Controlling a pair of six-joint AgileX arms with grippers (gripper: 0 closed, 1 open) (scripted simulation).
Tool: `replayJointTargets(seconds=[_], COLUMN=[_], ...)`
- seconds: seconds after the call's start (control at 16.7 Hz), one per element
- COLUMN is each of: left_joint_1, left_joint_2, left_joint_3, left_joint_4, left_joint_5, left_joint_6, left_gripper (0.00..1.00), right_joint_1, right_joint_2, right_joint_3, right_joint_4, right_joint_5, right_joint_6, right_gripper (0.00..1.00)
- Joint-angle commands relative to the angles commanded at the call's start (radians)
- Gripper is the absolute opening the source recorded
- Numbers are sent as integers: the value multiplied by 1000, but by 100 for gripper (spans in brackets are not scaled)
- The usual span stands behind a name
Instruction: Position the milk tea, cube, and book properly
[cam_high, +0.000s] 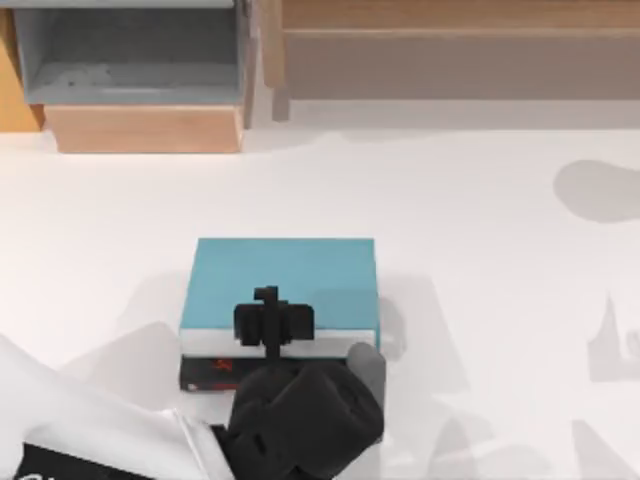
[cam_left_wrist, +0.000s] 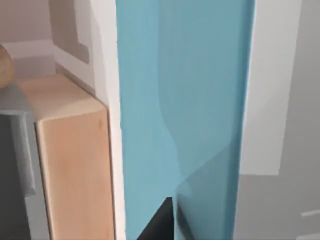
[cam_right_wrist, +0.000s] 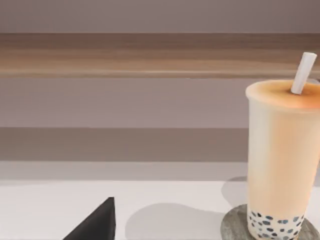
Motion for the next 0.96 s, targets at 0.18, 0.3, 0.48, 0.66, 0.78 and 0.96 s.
replayJointTargets(seconds=[0.18,0.3,0.48,0.66,0.78,0.96], left_joint_1=[0,0,0,0,0,0], left_joint_2=[0,0,0,0,0,0], left_joint_3=[0,0,0,0,0,0], left_joint_4=[0,0,0,0,0,0], left_joint_5=[0,0,0,0,0,0], left_joint_6=[0,0,0,0,0,0], left_gripper=[45,60,83,100,100,100], right_joint_1=[0,0,0,0,0,0], right_joint_2=[0,0,0,0,0,0], right_joint_3=[0,0,0,0,0,0], right_joint_4=[0,0,0,0,0,0], right_joint_5=[0,0,0,0,0,0], right_joint_6=[0,0,0,0,0,0], right_gripper=[100,100,100,100,100,100])
